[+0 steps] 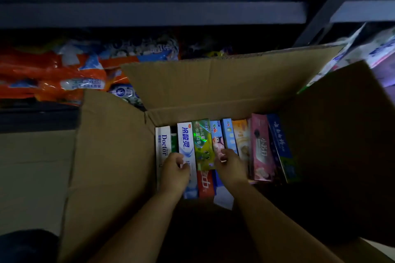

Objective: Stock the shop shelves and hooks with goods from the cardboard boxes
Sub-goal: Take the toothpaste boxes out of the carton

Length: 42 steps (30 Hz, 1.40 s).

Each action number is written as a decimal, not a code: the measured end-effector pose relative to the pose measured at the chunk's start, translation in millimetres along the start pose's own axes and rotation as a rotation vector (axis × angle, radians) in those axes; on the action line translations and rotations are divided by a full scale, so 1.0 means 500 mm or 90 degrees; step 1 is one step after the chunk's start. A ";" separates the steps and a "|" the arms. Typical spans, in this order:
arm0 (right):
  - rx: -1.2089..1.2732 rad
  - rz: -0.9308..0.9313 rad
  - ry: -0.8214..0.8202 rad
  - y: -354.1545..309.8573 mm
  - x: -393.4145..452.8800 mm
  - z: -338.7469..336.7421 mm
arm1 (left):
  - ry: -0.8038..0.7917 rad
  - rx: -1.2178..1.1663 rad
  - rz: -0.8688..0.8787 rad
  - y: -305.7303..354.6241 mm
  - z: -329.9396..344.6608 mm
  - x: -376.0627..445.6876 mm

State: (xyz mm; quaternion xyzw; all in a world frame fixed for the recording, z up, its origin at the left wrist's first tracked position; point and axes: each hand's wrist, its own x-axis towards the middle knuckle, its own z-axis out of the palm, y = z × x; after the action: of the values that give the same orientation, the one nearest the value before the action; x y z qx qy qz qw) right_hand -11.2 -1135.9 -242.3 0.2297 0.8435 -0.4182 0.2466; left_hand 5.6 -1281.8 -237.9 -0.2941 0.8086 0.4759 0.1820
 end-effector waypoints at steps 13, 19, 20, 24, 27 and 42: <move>0.071 -0.046 -0.005 0.048 0.043 0.079 | 0.041 -0.073 -0.015 -0.051 0.042 0.035; 0.200 0.020 -0.028 0.036 0.044 0.067 | 0.072 -0.066 0.007 -0.044 0.040 0.033; 0.187 0.025 -0.038 0.032 0.045 0.061 | 0.067 -0.080 0.000 -0.043 0.039 0.035; 0.244 0.060 -0.081 0.035 0.054 0.040 | 0.047 -0.013 0.009 -0.051 0.042 0.043; 0.308 0.091 -0.105 0.047 0.048 0.015 | 0.050 0.132 0.043 -0.045 0.055 0.037; 0.491 0.076 -0.217 0.061 -0.044 -0.021 | -0.138 -0.281 -0.024 0.023 0.061 -0.047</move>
State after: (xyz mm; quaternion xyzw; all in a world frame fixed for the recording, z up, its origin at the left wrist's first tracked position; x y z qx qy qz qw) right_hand 21.6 -1114.5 -241.3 0.2812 0.5574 -0.7203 0.3024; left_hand 16.3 -1243.6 -231.6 -0.2889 0.6555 0.6661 0.2079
